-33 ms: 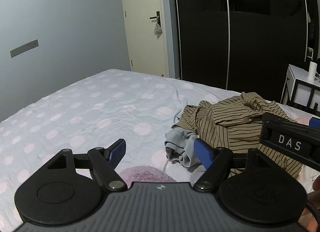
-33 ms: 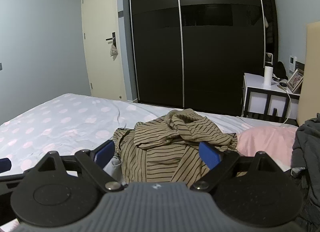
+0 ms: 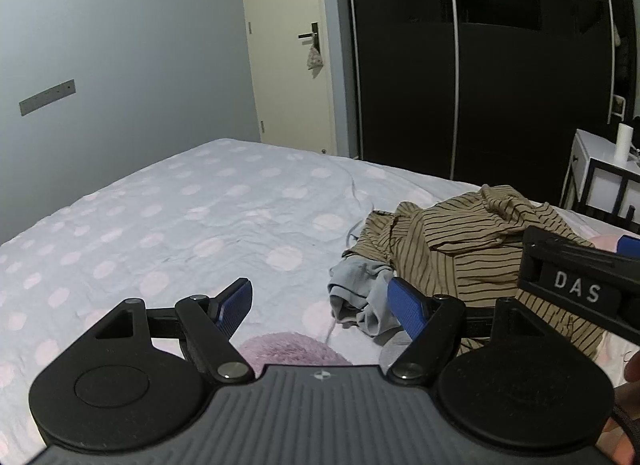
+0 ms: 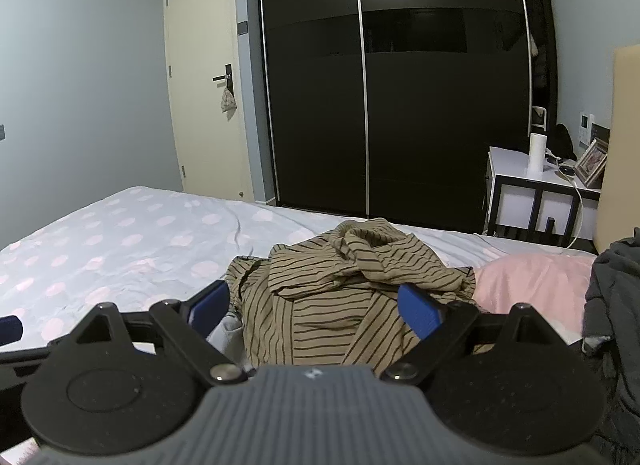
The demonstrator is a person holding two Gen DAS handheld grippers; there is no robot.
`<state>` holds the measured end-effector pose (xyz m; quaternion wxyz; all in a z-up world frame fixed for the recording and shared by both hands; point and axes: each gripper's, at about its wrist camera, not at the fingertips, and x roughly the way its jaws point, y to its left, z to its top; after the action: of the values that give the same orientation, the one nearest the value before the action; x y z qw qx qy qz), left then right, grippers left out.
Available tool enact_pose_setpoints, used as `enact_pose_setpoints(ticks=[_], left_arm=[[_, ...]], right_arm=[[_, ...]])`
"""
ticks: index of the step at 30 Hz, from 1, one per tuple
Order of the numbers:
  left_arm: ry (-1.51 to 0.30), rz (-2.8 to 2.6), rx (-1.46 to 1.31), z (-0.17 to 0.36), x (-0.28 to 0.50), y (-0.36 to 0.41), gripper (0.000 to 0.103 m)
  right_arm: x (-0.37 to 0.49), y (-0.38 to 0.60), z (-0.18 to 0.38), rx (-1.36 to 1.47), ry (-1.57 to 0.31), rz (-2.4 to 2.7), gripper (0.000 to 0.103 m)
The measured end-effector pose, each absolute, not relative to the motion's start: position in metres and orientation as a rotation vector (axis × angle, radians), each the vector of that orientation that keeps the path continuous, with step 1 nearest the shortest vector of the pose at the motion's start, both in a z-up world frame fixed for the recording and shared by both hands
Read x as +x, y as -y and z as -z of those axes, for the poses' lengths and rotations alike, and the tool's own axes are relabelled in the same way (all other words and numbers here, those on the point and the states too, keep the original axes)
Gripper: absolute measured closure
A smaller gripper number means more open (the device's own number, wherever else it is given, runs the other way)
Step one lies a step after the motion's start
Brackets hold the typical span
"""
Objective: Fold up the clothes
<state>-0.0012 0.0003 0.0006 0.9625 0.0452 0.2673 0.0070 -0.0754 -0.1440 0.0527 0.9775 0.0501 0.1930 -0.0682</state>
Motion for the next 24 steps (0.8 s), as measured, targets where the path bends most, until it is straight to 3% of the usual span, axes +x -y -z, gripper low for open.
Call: enact_pose_setpoints(ticks=[24], left_arm=[[-0.539, -0.008, 0.065, -0.001, -0.002, -0.008, 0.017]], right_arm=[[-0.075, 0.143, -0.043, 0.103, -0.437, 0.129, 0.011]])
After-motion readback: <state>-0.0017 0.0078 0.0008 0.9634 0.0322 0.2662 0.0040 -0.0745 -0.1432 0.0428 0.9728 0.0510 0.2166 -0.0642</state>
